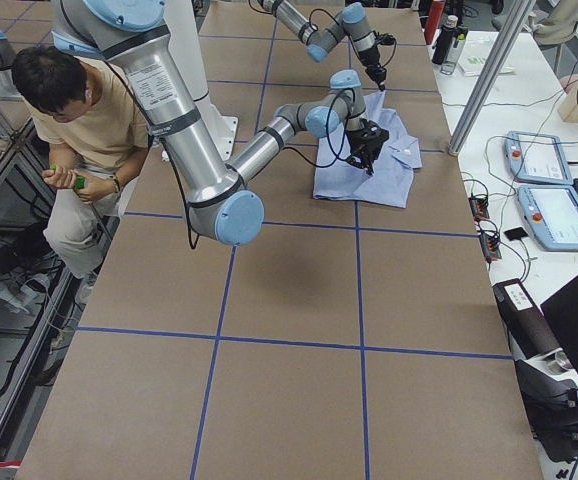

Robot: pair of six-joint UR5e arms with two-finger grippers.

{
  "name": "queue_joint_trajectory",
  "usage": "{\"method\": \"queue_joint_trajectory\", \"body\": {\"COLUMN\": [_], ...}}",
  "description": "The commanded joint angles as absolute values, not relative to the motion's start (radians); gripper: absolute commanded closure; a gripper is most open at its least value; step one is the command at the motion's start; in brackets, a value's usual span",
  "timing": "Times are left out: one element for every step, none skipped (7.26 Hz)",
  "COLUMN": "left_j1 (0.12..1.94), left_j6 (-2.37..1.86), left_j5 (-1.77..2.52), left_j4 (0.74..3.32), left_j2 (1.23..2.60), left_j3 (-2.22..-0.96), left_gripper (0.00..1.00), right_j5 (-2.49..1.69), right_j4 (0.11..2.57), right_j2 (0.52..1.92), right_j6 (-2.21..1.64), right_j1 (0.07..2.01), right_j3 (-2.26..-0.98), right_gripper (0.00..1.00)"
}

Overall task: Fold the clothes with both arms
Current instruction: 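Lift the hem with both grippers and fold it up toward the collar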

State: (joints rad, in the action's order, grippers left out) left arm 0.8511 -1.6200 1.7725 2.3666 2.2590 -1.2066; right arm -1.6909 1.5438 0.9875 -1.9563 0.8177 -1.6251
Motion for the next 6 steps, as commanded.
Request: {"method": "queue_joint_trajectory", "body": {"left_j1": [0.868, 0.868, 0.868, 0.868, 0.868, 0.868], "left_j6": [-1.618, -1.617, -1.608, -1.586, -1.586, -1.586], "left_j5": [1.758, 1.731, 1.729, 1.72, 1.715, 1.715], "left_j4": [2.379, 2.388, 2.394, 2.417, 2.462, 2.473], "left_j2": [2.321, 2.344, 2.345, 2.345, 2.353, 2.361], "left_j3": [-1.135, -1.1, -1.08, -1.06, -1.019, -1.002], "left_gripper": [1.0, 1.0, 1.0, 1.0, 1.0, 1.0], "right_j5": [-1.692, -1.69, -1.69, -1.69, -1.69, -1.69], "right_j4": [1.495, 1.441, 1.436, 1.436, 1.434, 1.421], "right_j2": [0.968, 0.959, 0.925, 0.913, 0.908, 0.902], "right_j6": [-1.918, -1.919, -1.919, -1.917, -1.913, -1.911], "right_j1": [0.841, 0.842, 0.847, 0.847, 0.847, 0.847], "right_j3": [-1.542, -1.493, -1.45, -1.433, -1.416, -1.398], "right_gripper": [1.0, 1.0, 1.0, 1.0, 1.0, 1.0]}}
